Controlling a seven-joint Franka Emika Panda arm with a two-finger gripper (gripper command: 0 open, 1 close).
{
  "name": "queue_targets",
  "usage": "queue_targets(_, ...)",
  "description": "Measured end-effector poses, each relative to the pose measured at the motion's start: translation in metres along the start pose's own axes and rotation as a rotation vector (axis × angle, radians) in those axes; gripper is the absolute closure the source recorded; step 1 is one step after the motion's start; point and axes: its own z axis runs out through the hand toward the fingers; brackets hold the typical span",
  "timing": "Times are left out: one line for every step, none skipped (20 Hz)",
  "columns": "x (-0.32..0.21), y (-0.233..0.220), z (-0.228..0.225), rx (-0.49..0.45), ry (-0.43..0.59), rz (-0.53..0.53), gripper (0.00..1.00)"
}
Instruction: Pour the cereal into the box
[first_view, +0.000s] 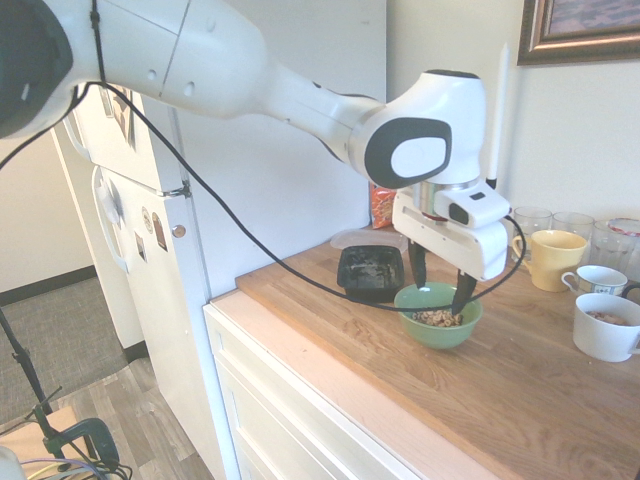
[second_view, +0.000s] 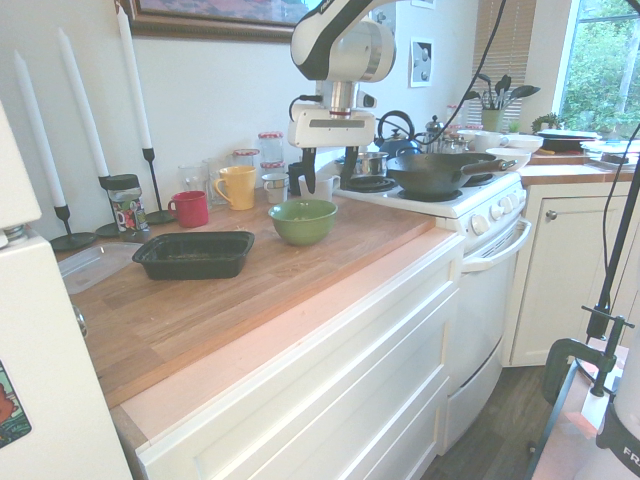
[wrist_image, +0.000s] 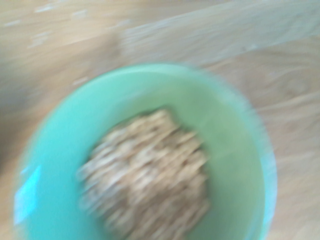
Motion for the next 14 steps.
queue_targets(0.011,0.001,0.009,-0.007,-0.001,0.005,0.00)
queue_targets(0.020,0.001,0.017,-0.010,-0.004,0.008,0.00)
queue_targets(0.026,0.001,0.025,-0.013,-0.008,0.012,0.00)
queue_targets(0.032,0.002,0.033,-0.014,-0.015,0.013,0.00)
queue_targets(0.035,0.002,0.039,-0.008,-0.026,0.011,0.00)
queue_targets(0.038,0.002,0.043,0.006,-0.040,0.007,0.00)
queue_targets(0.039,0.001,0.046,0.026,-0.059,0.002,0.00)
queue_targets(0.040,0.000,0.049,0.047,-0.077,-0.003,0.00)
queue_targets(0.041,0.000,0.050,0.059,-0.087,-0.004,0.00)
queue_targets(0.042,0.000,0.052,0.063,-0.095,-0.003,0.00)
queue_targets(0.042,0.001,0.054,0.066,-0.101,-0.001,1.00)
queue_targets(0.042,0.001,0.057,0.066,-0.109,0.000,1.00)
queue_targets(0.041,0.002,0.060,0.063,-0.117,0.000,1.00)
queue_targets(0.041,0.001,0.064,0.061,-0.122,0.000,1.00)
